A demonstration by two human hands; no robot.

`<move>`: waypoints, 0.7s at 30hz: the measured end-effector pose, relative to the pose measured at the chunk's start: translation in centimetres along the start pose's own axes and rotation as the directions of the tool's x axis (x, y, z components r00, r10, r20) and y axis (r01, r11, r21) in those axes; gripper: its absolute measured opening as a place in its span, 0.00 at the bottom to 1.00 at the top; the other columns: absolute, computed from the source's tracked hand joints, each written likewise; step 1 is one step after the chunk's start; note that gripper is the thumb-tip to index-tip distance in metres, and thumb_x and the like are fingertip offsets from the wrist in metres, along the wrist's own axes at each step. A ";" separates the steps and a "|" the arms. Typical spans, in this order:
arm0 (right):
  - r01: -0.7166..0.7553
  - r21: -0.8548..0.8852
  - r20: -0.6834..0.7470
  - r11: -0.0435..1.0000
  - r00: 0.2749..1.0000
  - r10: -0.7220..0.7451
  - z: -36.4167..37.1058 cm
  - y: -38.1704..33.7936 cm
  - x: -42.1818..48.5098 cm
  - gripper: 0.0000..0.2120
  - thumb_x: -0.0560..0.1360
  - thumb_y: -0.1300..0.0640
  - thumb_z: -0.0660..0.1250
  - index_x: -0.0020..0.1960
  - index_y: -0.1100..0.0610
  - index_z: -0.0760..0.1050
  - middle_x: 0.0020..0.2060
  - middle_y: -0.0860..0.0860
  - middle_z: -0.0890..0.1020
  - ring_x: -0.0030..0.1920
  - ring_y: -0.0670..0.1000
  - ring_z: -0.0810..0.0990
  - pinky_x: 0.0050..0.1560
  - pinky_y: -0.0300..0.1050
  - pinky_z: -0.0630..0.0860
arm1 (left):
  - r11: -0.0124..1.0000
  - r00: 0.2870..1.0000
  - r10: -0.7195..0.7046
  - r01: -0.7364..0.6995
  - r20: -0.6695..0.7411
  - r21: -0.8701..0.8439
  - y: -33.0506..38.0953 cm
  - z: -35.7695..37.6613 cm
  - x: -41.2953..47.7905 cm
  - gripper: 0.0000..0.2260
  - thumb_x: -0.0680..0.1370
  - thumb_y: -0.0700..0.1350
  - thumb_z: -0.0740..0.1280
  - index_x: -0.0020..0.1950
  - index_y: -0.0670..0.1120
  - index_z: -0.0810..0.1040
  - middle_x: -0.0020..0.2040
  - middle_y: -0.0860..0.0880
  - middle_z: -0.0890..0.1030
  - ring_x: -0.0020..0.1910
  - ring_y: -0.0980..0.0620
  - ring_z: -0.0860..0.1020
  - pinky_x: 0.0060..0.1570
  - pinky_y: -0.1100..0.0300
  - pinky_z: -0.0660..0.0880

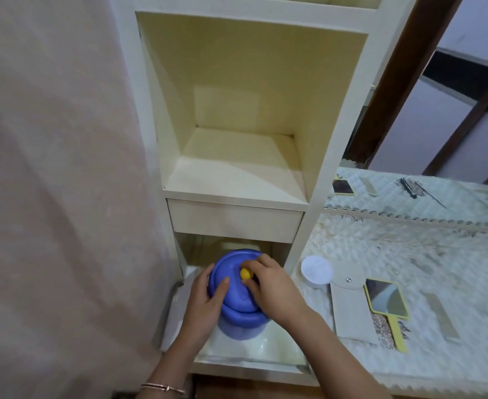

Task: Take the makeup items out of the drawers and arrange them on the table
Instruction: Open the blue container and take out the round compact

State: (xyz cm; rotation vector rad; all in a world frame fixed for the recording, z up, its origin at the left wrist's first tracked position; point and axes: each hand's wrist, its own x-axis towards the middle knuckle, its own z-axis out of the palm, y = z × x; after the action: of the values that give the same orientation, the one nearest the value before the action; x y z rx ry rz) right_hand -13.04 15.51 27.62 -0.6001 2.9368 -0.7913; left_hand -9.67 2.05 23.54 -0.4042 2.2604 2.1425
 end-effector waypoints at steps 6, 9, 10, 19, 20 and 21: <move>-0.009 0.029 -0.040 1.000 0.999 0.010 0.5 0.4 -0.3 0.14 0.77 0.58 0.59 0.62 0.57 0.73 0.55 0.56 0.74 0.54 0.54 0.75 0.55 0.45 0.72 | 0.998 0.999 0.037 -0.038 0.024 0.057 -0.5 -0.3 0.1 0.18 0.73 0.48 0.69 0.58 0.59 0.66 0.57 0.54 0.72 0.60 0.51 0.72 0.62 0.53 0.71; -0.014 0.129 -0.082 0.992 0.996 0.025 1.0 0.6 -1.0 0.17 0.77 0.59 0.61 0.65 0.56 0.71 0.58 0.55 0.74 0.56 0.53 0.75 0.57 0.36 0.69 | 0.997 1.000 0.013 -0.014 0.019 0.078 -0.5 -0.4 0.3 0.26 0.65 0.57 0.68 0.61 0.56 0.65 0.61 0.50 0.72 0.62 0.49 0.72 0.64 0.50 0.70; -0.017 0.166 -0.087 0.986 0.996 0.031 1.1 0.6 -1.4 0.18 0.76 0.59 0.62 0.66 0.56 0.70 0.60 0.55 0.73 0.59 0.52 0.74 0.57 0.33 0.65 | 0.994 1.000 0.025 -0.025 0.004 0.105 -0.6 -0.3 0.3 0.30 0.63 0.59 0.67 0.63 0.53 0.66 0.62 0.48 0.71 0.63 0.48 0.71 0.65 0.51 0.69; -0.270 0.203 -0.177 0.941 0.935 0.306 1.2 4.3 -8.4 0.21 0.73 0.48 0.58 0.61 0.55 0.74 0.57 0.52 0.79 0.59 0.50 0.75 0.59 0.27 0.60 | 0.672 0.910 0.392 -0.381 0.131 0.636 -1.4 0.5 0.3 0.24 0.72 0.52 0.53 0.56 0.39 0.79 0.59 0.38 0.79 0.59 0.33 0.74 0.63 0.42 0.68; -0.318 0.208 -0.188 0.925 0.915 0.356 1.1 5.0 -9.3 0.19 0.73 0.50 0.59 0.61 0.55 0.74 0.57 0.52 0.79 0.59 0.50 0.75 0.58 0.27 0.60 | 0.647 0.899 0.421 -0.391 0.121 0.655 -1.3 0.5 0.2 0.23 0.72 0.52 0.54 0.55 0.39 0.79 0.58 0.38 0.80 0.59 0.33 0.74 0.63 0.42 0.68; -0.352 0.219 -0.199 0.910 0.897 0.394 1.1 5.7 -10.1 0.16 0.74 0.53 0.61 0.60 0.55 0.75 0.56 0.52 0.79 0.59 0.49 0.75 0.57 0.27 0.61 | 0.614 0.873 0.474 -0.418 0.110 0.670 -1.1 0.4 -0.1 0.22 0.72 0.51 0.55 0.53 0.38 0.80 0.56 0.37 0.80 0.59 0.34 0.74 0.62 0.44 0.68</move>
State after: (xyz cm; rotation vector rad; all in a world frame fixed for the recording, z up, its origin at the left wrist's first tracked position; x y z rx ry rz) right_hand -5.57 23.35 23.28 0.0864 2.9920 -1.1228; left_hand -9.50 2.46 22.48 0.1281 3.2229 1.2070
